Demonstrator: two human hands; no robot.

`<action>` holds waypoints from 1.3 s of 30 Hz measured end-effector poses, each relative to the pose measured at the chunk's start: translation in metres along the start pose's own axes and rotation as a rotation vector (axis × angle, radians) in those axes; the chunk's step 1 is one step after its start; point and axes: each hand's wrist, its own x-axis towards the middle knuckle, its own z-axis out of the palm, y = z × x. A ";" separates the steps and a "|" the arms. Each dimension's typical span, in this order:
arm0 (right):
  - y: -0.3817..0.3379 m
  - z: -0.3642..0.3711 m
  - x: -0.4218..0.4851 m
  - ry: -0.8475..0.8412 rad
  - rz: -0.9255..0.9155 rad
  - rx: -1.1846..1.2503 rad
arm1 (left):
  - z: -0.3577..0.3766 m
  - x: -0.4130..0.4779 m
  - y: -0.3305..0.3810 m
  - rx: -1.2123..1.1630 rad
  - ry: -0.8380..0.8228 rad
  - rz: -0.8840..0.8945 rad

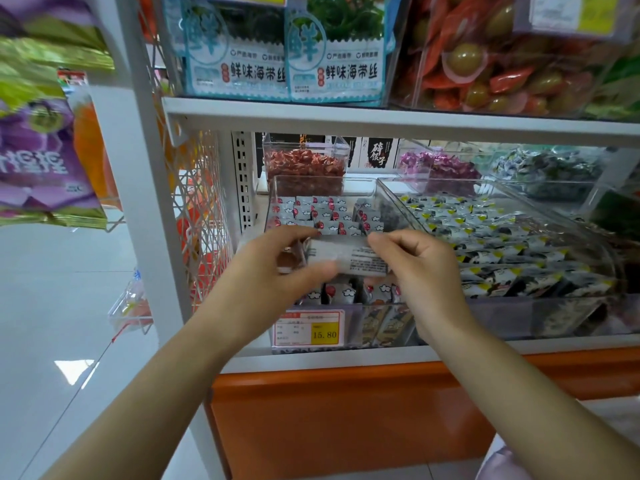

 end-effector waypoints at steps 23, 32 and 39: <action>0.018 0.054 0.139 -0.129 -0.293 -0.569 | -0.009 0.045 -0.053 0.762 -0.040 0.054; 0.035 0.079 0.160 -0.456 -0.348 -0.940 | -0.009 0.044 -0.054 0.717 -0.025 0.084; 0.046 0.084 0.175 -0.483 -0.167 -0.881 | -0.007 0.043 -0.058 0.665 -0.012 0.112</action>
